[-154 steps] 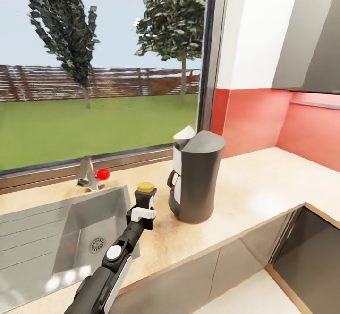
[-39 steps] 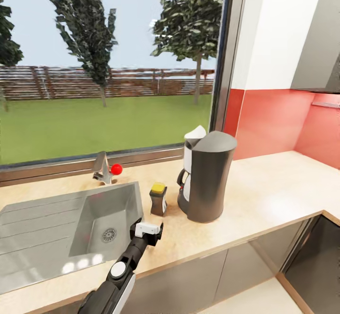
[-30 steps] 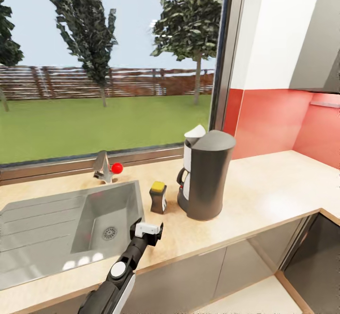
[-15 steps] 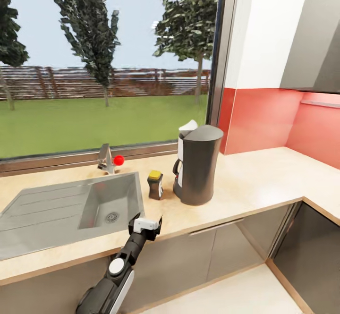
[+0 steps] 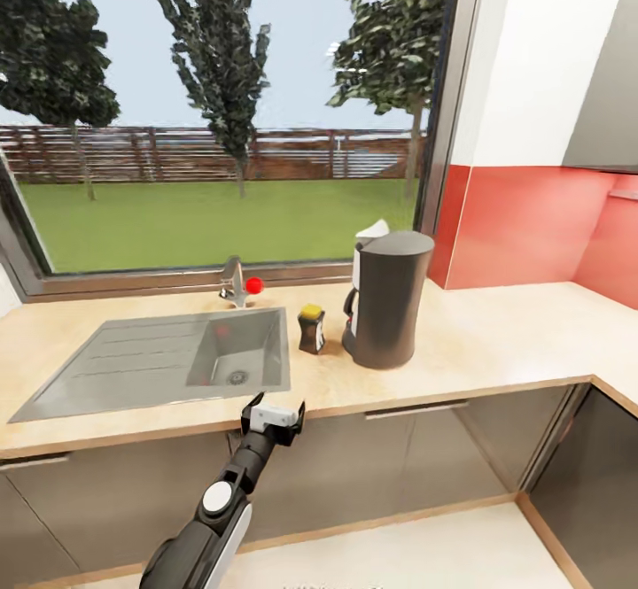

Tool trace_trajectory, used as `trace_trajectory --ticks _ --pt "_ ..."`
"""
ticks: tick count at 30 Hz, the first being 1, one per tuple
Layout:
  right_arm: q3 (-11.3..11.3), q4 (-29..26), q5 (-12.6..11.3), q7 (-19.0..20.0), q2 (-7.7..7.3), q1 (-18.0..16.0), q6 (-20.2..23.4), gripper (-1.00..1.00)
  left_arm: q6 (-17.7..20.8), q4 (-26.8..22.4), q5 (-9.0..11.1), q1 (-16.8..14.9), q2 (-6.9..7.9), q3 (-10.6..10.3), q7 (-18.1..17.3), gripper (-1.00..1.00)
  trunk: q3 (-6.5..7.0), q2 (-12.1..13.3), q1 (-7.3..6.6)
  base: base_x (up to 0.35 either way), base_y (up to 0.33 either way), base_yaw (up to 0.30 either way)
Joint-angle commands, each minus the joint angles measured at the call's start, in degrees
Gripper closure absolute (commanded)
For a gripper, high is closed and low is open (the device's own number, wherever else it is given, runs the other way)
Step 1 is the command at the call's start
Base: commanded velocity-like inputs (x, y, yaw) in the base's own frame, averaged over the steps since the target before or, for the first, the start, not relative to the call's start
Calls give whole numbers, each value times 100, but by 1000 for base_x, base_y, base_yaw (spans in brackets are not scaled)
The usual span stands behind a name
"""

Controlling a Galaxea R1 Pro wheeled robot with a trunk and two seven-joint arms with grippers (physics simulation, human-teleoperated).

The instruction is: Set up a coffee station on the kitchen countertop: keep the coffee maker on the countertop, move the bottle of coffee from the kitchen shelf to the counter next to the coffee maker, place a paper coffee filter on top of the coffee maker, put the saucer next to the coffee maker with the coffee cup on the saucer, and place the electric kettle next to the coffee maker.

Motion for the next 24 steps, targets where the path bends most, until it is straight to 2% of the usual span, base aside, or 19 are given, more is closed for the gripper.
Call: trace_trajectory --ticks 1,4,10,13,14,15,18,20,23,24 --pt "-22 4 -7 4 1 -4 -21 -100 -13 1 26 -5 -1 -7 5 -100 -13 -13 2 -132 -246 277" --pt "-20 5 -7 4 1 -4 -21 -100 -35 -4 26 -2 -1 -6 3 -100 -13 -13 2 -120 -209 278" --pt "-18 5 -7 4 1 -4 -21 -100 -68 -5 26 7 -1 -6 -3 -100 -13 -13 2 -16 -17 278" --pt "-24 5 -8 4 1 -4 -21 -100 -84 -8 26 237 -4 -13 -53 -100 -13 -13 2 -2 -2 278" --pt "-23 5 -9 4 1 -4 -21 -100 -93 2 24 367 -3 -14 -73 -100 -13 -13 2 -1 -1 277" --pt "-23 5 -8 4 1 -4 -21 -100 -293 -2 10 672 5 -2 -73 -100 -13 -13 2 0 0 278" --pt "-19 5 -7 4 1 -4 -21 -100 -1141 -32 4 1419 93 106 -16 -100 -13 -13 2 0 0 278" --pt "-18 5 -7 4 1 -4 -21 -100 -1593 -111 13 1892 195 317 5 -100 -13 -13 2 0 0 278" --pt "-18 5 -7 4 2 -4 -21 -100 -1878 -151 12 2278 248 605 13 -100 -13 -13 2 0 0 278" --pt "-18 5 -7 4 2 -4 -21 -100 -1902 -113 -13 2460 263 800 8 -100 -13 -13 2 0 0 266"
